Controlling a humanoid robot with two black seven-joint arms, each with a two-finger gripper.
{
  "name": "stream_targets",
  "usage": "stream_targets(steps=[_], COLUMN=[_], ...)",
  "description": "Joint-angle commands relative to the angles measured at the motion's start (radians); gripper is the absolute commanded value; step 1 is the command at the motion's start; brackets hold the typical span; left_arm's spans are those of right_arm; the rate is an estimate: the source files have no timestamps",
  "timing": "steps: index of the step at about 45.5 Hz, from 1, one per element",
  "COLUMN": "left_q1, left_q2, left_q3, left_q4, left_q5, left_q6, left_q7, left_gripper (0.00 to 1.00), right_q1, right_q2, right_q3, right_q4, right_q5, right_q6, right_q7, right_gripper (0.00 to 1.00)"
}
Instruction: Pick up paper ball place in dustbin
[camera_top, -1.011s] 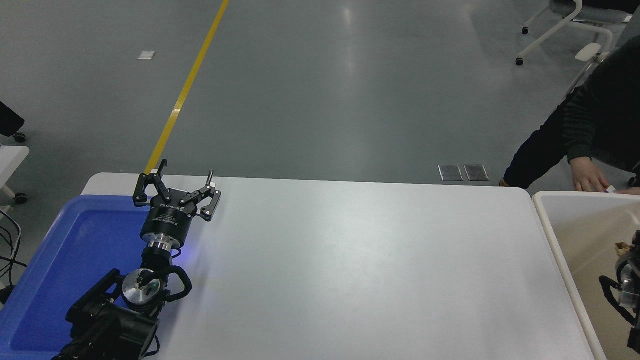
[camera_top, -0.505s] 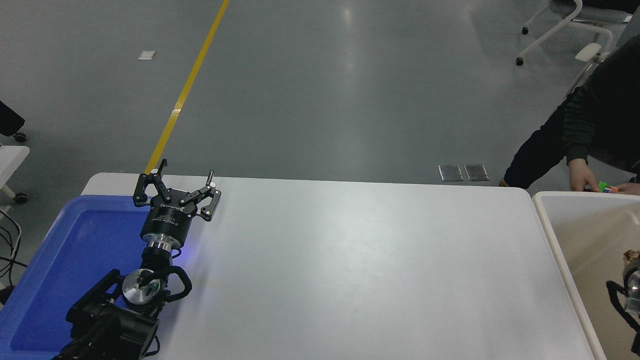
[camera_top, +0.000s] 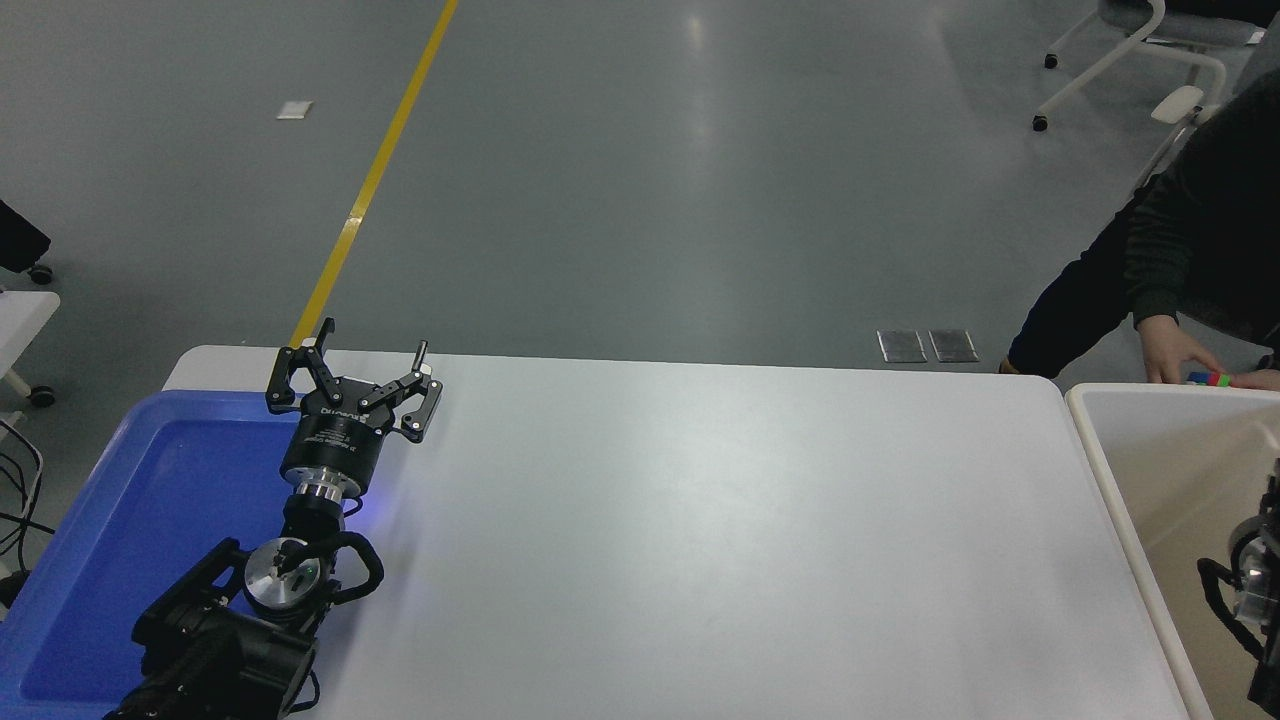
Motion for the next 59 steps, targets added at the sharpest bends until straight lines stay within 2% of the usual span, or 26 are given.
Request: stream_targets(steps=[1,9,18,23,30,36,45,52,59], left_q1=[0.000,0.000,0.001,0.001,0.000,0.000,0.000,0.001,0.000], left_q2=[0.000,0.000,0.000,0.000,0.000,0.000,0.000,0.000,0.000], left_q3=[0.000,0.000,0.000,0.000,0.000,0.000,0.000,0.000,0.000], left_q4=[0.000,0.000,0.001,0.000,0.000,0.000,0.000,0.000,0.000], left_q5=[0.000,0.000,0.000,0.000,-0.002,-0.002,-0.002,-0.002,-0.002], left_q6=[0.000,0.000,0.000,0.000,0.000,0.000,0.000,0.000,0.000], left_q7=[0.000,0.000,0.000,0.000,-0.001,-0.001,-0.001,-0.001,-0.001], left_gripper=[0.99,0.99,0.99,0.99,0.99,0.99,0.99,0.99,0.99], right_q1=[0.050,0.122,0.104,0.084,0.078,0.061,-0.009,-0.078,-0.160], right_q2=[0.009,-0.029,-0.138,-0.165,-0.161,-0.124,-0.008,0.083,0.103], right_q3=[0.017,0.127,0.317,0.346,0.365,0.421,0.556,0.675,0.705], right_q4=[0.074,0.175,0.531,0.724,0.873,0.959,0.974,0.965,0.936], right_q5=[0.003,0.006,0.006,0.004,0.004,0.004,0.007,0.006,0.006], right_q6=[0.000,0.000,0.006,0.006,0.012,0.102,0.244,0.278,0.297], right_q7=[0.001,0.001,0.001,0.001,0.002,0.002,0.001,-0.001,0.002], right_gripper=[1.00,1.00,1.00,1.00,1.00,1.00,1.00,1.00,1.00])
